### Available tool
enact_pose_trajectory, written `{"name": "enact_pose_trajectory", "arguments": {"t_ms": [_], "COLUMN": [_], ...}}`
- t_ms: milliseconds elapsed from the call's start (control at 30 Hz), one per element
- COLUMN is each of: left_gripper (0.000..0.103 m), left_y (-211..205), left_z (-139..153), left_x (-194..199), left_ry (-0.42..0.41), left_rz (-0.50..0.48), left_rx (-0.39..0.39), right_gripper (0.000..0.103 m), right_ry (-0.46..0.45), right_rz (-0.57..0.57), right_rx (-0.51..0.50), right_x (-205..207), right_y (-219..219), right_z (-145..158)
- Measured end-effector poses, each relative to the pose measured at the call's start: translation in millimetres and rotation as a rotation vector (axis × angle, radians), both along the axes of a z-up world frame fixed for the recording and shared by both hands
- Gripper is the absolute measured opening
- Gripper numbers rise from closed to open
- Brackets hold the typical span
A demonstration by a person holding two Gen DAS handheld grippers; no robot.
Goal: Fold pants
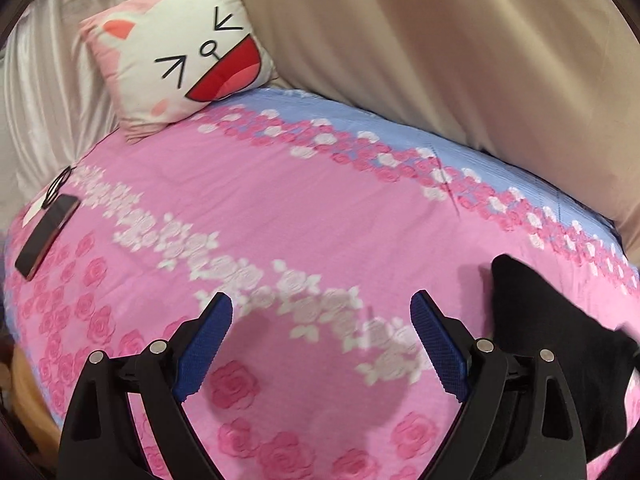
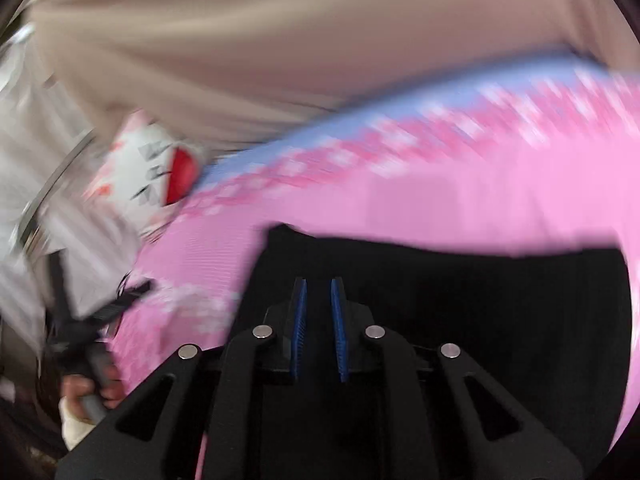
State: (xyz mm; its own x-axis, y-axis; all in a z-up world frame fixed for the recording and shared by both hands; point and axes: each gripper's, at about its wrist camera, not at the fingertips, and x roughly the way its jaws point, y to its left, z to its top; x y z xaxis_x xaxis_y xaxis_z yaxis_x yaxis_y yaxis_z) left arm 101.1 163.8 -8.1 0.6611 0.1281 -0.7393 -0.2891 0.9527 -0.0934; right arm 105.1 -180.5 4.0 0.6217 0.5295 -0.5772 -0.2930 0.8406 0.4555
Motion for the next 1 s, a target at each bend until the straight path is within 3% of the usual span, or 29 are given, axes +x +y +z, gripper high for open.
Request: {"name": "enact_pose_trajectory", "arguments": {"t_ms": [67,167,200,267,333,400,433,467,600,633,667,700,733,767,800,833,933,967,1000], "left_gripper": [0.089,0.089,0.089,0.089,0.089,0.089,0.089,0.089,0.089,0.089,0.089,0.089,0.089,0.089,0.089,0.089,0.089,0.089,0.089], "left_y": [-3,-9,-12,-13,-10,-7,-6,-6,-17,-20,-23,-29,-33,-38,-45,-51,-70,-75,-82], "left_z": [-3,-3,-2,-1,0,0,0,-1,5,7,8,9,10,11,11,11,12,12,10], "left_x": [-3,-3,-5,-9,-12,-13,-13,-12,-11,-11,-11,-10,-10,-10,-10,-11,-15,-16,-15], "left_ry": [-0.002,-0.003,-0.004,-0.006,-0.006,-0.010,-0.010,-0.010,-0.021,-0.026,-0.028,-0.026,-0.026,-0.026,-0.024,-0.022,-0.022,-0.022,-0.018], "left_rz": [-0.015,-0.062,-0.079,-0.095,-0.094,-0.095,-0.096,-0.101,-0.146,-0.154,-0.162,-0.179,-0.192,-0.206,-0.225,-0.242,-0.291,-0.304,-0.320], "left_rx": [0.002,0.007,0.016,0.039,0.040,0.021,0.013,0.007,0.001,0.004,0.008,0.009,0.008,0.007,0.009,0.011,0.029,0.029,0.027], "right_gripper": [0.014,0.013,0.011,0.017,0.017,0.019,0.019,0.016,0.023,0.030,0.057,0.069,0.069,0.059,0.047,0.046,0.049,0.050,0.052], "right_ry": [0.000,0.174,0.122,0.121,0.068,0.025,0.084,0.176,0.100,0.050,0.034,0.042,0.129,0.223,0.259,0.213,0.044,0.054,0.147], "right_rz": [0.067,0.117,0.106,0.110,0.133,0.131,0.126,0.143,0.124,0.101,0.056,-0.033,-0.103,-0.120,-0.132,-0.171,-0.254,-0.295,-0.312], "right_rx": [-0.062,-0.126,-0.116,-0.136,-0.081,-0.121,-0.165,-0.092,0.013,0.006,-0.040,-0.129,-0.135,0.010,0.174,0.182,0.010,-0.057,-0.027], "right_x": [19,73,73,71,71,78,92,105,98,95,100,108,120,126,127,119,92,89,94], "right_y": [38,82,87,99,107,117,122,120,90,75,64,45,20,-5,-31,-52,-75,-87,-102], "right_z": [-4,-70,-68,-48,-34,-40,-60,-71,-28,-22,-28,-43,-65,-81,-87,-77,-45,-51,-65]}}
